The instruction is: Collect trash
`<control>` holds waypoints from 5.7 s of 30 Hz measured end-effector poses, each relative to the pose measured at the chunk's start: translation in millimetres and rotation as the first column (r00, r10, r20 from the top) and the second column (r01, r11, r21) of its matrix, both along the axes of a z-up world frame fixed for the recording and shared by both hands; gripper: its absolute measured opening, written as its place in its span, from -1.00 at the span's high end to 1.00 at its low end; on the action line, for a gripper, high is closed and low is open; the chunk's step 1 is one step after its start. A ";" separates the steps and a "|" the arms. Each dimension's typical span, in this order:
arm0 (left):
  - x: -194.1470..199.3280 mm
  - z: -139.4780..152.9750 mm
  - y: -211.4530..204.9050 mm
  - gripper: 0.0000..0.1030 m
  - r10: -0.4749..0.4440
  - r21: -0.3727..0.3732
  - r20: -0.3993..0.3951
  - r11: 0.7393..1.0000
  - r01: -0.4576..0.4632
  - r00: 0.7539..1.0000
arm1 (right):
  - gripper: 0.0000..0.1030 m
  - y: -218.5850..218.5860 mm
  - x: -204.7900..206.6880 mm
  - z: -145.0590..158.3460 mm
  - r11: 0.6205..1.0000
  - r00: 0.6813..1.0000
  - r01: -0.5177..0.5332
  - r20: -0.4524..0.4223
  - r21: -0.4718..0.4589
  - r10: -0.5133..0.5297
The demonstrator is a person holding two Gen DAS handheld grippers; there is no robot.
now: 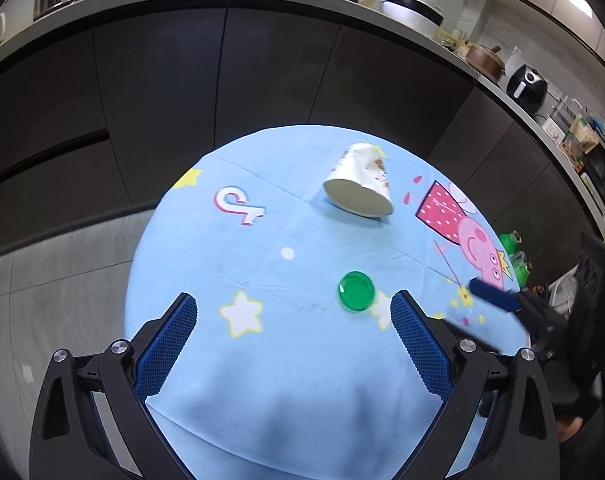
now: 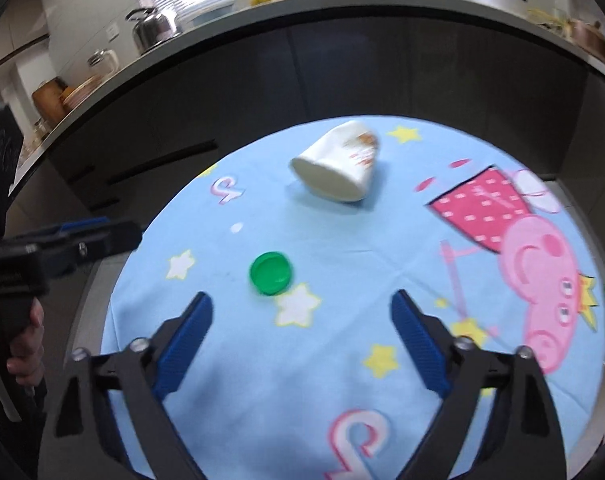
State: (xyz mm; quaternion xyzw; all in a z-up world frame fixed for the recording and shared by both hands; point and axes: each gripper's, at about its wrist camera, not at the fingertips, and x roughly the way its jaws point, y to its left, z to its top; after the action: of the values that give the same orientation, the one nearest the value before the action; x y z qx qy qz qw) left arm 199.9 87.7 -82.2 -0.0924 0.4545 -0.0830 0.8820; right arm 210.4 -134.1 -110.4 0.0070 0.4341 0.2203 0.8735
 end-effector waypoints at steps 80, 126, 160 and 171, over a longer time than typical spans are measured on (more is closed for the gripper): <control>-35.0 64.6 -238.7 -0.02 -0.437 0.021 0.130 0.899 0.438 0.890 | 0.28 -187.7 -145.0 52.0 0.905 0.881 0.413 0.208 0.098 -0.425; -25.9 -36.1 -488.6 -0.08 -0.758 -0.024 -0.113 0.649 0.760 0.643 | 0.25 -379.0 -173.1 -76.0 0.664 0.678 0.728 -0.037 0.170 -0.734; -45.3 51.8 -378.4 -0.83 -0.473 0.075 0.154 0.881 0.467 0.867 | -0.93 -331.8 -182.4 -3.1 0.754 0.742 0.654 0.141 0.061 -0.655; -76.8 89.1 -247.1 -0.83 -0.213 0.154 0.167 0.970 0.187 0.963 | -0.93 -247.2 -189.9 90.9 0.765 0.754 0.643 0.192 -0.023 -0.628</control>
State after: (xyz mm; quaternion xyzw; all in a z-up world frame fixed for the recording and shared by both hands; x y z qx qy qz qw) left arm 123.1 -159.3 6.9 0.0229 0.3835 -0.1485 0.9112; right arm 20.4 -381.3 -19.5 0.0964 0.3375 -0.1091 0.9300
